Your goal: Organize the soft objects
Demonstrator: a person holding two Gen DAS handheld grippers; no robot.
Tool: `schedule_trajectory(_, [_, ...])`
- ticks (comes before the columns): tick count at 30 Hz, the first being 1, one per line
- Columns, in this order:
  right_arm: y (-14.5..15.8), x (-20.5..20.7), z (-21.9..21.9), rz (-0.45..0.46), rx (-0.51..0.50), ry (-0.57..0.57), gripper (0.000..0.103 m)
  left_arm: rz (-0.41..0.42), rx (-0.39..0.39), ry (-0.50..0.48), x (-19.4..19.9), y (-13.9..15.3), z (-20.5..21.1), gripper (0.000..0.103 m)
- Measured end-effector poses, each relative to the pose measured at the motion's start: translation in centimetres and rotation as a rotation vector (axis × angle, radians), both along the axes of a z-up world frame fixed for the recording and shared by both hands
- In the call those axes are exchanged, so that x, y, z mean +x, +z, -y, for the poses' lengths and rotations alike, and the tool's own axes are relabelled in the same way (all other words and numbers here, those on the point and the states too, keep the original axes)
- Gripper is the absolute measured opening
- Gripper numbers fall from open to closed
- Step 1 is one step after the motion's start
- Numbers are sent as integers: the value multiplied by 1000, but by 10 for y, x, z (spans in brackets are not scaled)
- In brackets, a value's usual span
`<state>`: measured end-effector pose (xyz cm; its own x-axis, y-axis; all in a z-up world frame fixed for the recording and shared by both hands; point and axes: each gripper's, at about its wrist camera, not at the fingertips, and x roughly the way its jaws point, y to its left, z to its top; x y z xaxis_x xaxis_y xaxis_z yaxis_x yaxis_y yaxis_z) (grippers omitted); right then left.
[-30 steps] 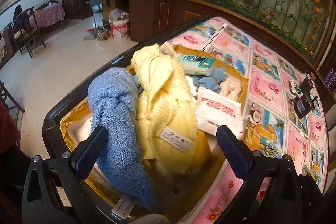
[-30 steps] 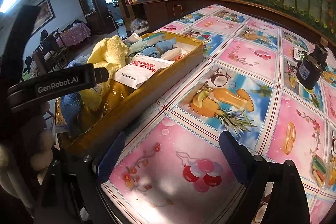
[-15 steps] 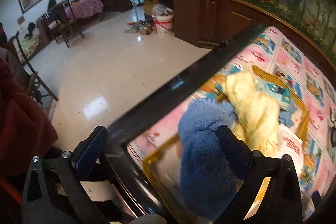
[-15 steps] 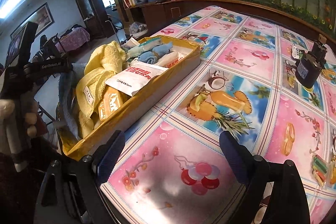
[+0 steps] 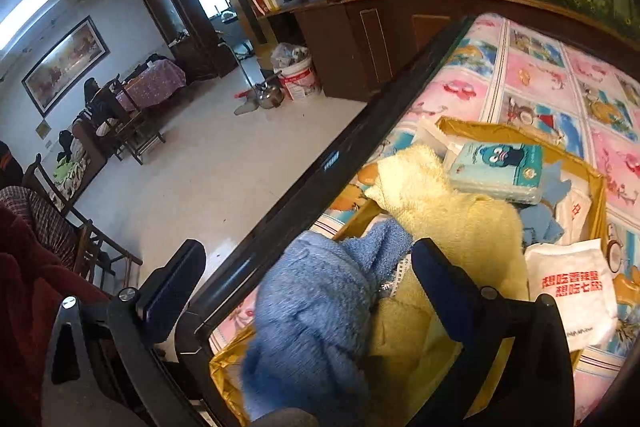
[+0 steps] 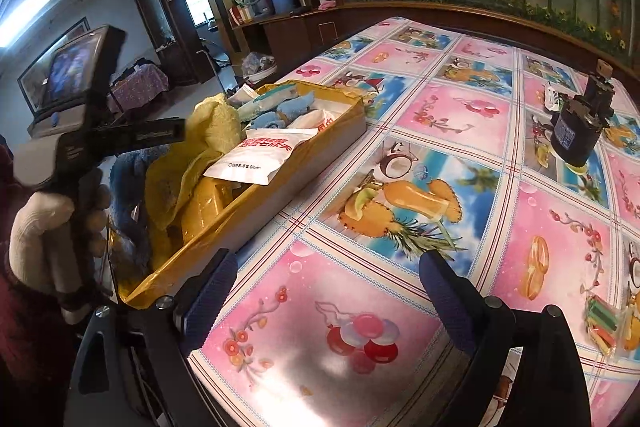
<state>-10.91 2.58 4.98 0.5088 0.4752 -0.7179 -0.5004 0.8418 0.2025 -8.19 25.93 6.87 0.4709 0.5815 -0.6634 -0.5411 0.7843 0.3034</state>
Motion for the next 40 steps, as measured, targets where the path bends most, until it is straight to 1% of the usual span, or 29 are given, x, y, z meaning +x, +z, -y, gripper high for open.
schedule_trajectory(2, [-3, 2, -3, -14, 13, 6, 94, 62, -17, -10, -19, 13, -2, 103])
schedule_trajectory(4, [-5, -1, -8, -14, 5, 24, 94, 114, -68, -30, -39, 24, -2, 103])
schedule_trajectory(6, [-5, -8, -14, -1, -11, 48, 94, 162, -97, -46, -53, 33, 2, 103])
schedule_trajectory(9, [-3, -17, -20, 25, -26, 76, 94, 216, -112, -71, -66, 42, 12, 103])
schedule_trajectory(13, [0, -26, -26, 43, -33, 97, 94, 247, -98, -103, -74, 48, 25, 103])
schedule_trajectory(16, [0, -31, -31, 47, -43, 116, 94, 250, -86, -108, -75, 51, 28, 103])
schedule_trajectory(32, [0, -40, -47, 61, -69, 166, 94, 235, -130, -75, -81, 40, 17, 103])
schedule_trajectory(35, [0, -40, -46, 58, -65, 170, 94, 228, -141, -70, -81, 37, 14, 103])
schedule_trajectory(40, [-1, -34, -41, 28, -33, 159, 94, 208, -127, -52, -81, 35, 13, 103])
